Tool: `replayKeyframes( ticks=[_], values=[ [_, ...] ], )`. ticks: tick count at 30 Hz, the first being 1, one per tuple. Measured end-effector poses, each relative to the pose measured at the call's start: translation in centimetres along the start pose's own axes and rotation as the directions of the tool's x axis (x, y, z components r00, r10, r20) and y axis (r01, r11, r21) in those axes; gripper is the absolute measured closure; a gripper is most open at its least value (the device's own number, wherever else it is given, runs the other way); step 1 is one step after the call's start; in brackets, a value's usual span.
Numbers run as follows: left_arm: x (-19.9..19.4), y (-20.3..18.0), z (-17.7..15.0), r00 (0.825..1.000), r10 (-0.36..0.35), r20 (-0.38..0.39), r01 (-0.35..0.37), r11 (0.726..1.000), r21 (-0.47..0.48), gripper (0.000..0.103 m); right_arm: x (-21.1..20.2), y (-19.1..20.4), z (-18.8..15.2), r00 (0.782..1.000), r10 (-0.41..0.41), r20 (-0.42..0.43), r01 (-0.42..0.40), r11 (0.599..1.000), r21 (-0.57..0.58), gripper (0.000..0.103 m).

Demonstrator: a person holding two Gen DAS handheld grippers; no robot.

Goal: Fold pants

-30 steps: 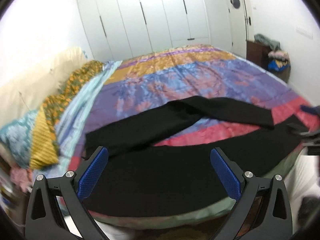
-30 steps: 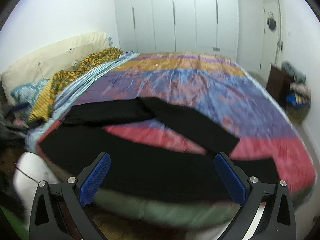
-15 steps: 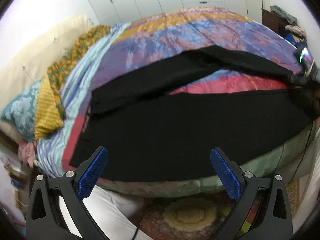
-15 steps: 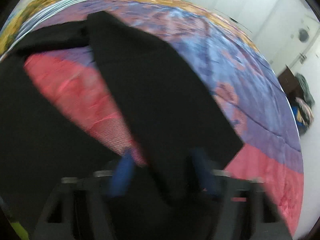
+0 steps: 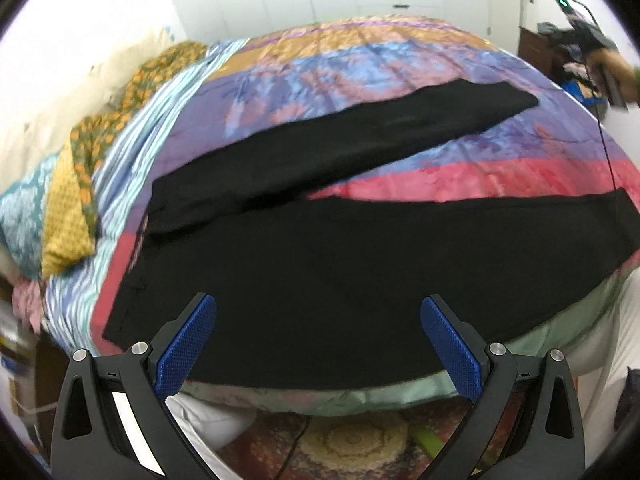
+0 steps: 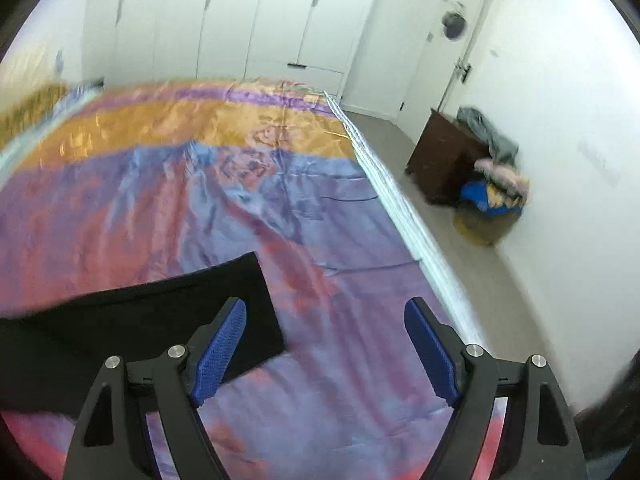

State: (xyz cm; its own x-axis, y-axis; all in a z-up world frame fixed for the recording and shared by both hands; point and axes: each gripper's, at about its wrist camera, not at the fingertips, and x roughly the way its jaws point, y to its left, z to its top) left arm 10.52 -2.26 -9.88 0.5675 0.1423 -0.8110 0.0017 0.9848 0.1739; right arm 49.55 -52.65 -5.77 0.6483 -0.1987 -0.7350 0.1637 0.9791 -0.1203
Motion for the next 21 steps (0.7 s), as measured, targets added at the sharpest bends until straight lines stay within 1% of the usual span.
replayKeyframes(
  ticks=[1,2,3,5,6,7,8,9,10,11,12,13,14,15,16,17,18,19,20,21],
  values=[
    [0.7,0.5,-0.2,1.0,0.007,-0.015,-0.007,1.0,-0.006,0.001,0.3,0.7,-1.3,0.998,0.054,-0.016,-0.054,0.998,0.011,0.022],
    [1.5,1.0,-0.2,0.999,0.02,-0.031,-0.02,1.0,-0.013,0.001,0.6,2.2,-3.3,0.992,0.116,-0.044,-0.116,0.993,0.016,0.022],
    [2.4,1.8,-0.2,0.999,0.035,-0.041,-0.036,0.999,-0.023,0.001,1.3,3.8,-5.4,0.98,0.185,-0.078,-0.184,0.983,0.02,0.022],
    [4.0,3.4,0.5,0.998,0.06,-0.03,-0.062,0.997,-0.05,0.001,2.3,8.2,-9.3,0.929,0.336,-0.153,-0.336,0.941,0.026,0.022],
    [5.4,4.8,1.5,0.995,0.095,-0.01,-0.095,0.993,-0.074,0.001,2.6,11.0,-10.9,0.898,0.403,-0.178,-0.405,0.914,0.025,0.022],
    [6.3,5.7,2.2,0.993,0.115,0.006,-0.114,0.99,-0.087,0.001,2.9,13.9,-11.9,0.859,0.473,-0.195,-0.478,0.878,0.025,0.022],
    [8.0,7.6,3.7,0.986,0.161,0.04,-0.155,0.98,-0.122,0.001,2.7,17.1,-12.8,0.81,0.548,-0.21,-0.554,0.832,0.033,0.022],
    [9.2,9.0,4.7,0.978,0.202,0.06,-0.19,0.97,-0.153,0.001,2.3,20.7,-13.5,0.747,0.625,-0.226,-0.633,0.773,0.045,0.022],
    [10.5,10.4,5.7,0.968,0.241,0.073,-0.224,0.956,-0.191,0.001,2.1,24.4,-14.1,0.685,0.689,-0.236,-0.698,0.713,0.057,0.022],
    [12.2,12.1,6.8,0.957,0.279,0.079,-0.253,0.937,-0.241,0.001,1.5,28.2,-14.4,0.61,0.752,-0.251,-0.763,0.643,0.07,0.022],
    [14.2,14.0,7.8,0.949,0.306,0.073,-0.272,0.915,-0.3,0.001,0.7,32.0,-14.8,0.536,0.798,-0.274,-0.815,0.574,0.081,0.022],
    [16.3,16.0,8.4,0.946,0.319,0.048,-0.283,0.891,-0.354,0.001,0.2,36.7,-15.2,0.452,0.836,-0.312,-0.862,0.499,0.087,0.022],
    [17.5,17.0,8.6,0.946,0.322,0.028,-0.288,0.878,-0.382,0.001,-0.4,39.6,-15.7,0.397,0.851,-0.342,-0.888,0.451,0.092,0.022],
    [19.4,18.3,8.7,0.947,0.323,-0.007,-0.296,0.86,-0.416,0.001,-0.9,43.4,-16.2,0.336,0.858,-0.389,-0.912,0.4,0.094,0.022],
    [20.6,19.0,8.6,0.946,0.322,-0.028,-0.301,0.85,-0.432,0.001,-1.0,45.1,-16.8,0.323,0.852,-0.413,-0.917,0.389,0.085,0.022],
    [21.8,19.6,8.3,0.947,0.319,-0.048,-0.307,0.845,-0.438,0.001,-0.7,47.1,-17.2,0.33,0.83,-0.45,-0.917,0.395,0.058,0.022],
    [23.0,19.9,7.8,0.948,0.31,-0.071,-0.309,0.847,-0.432,0.001,-0.3,48.2,-17.5,0.35,0.806,-0.478,-0.911,0.411,0.026,0.022],
    [23.9,20.1,7.0,0.955,0.285,-0.083,-0.292,0.85,-0.438,0.001,0.8,48.6,-17.5,0.381,0.777,-0.501,-0.902,0.431,-0.017,0.023],
    [24.3,20.2,6.3,0.963,0.258,-0.08,-0.266,0.849,-0.457,0.001,2.1,47.8,-16.9,0.411,0.757,-0.508,-0.892,0.448,-0.054,0.026],
    [24.3,20.4,5.6,0.968,0.242,-0.061,-0.242,0.844,-0.478,0.001,3.4,46.5,-16.1,0.451,0.738,-0.501,-0.875,0.477,-0.084,0.027]
  ],
)
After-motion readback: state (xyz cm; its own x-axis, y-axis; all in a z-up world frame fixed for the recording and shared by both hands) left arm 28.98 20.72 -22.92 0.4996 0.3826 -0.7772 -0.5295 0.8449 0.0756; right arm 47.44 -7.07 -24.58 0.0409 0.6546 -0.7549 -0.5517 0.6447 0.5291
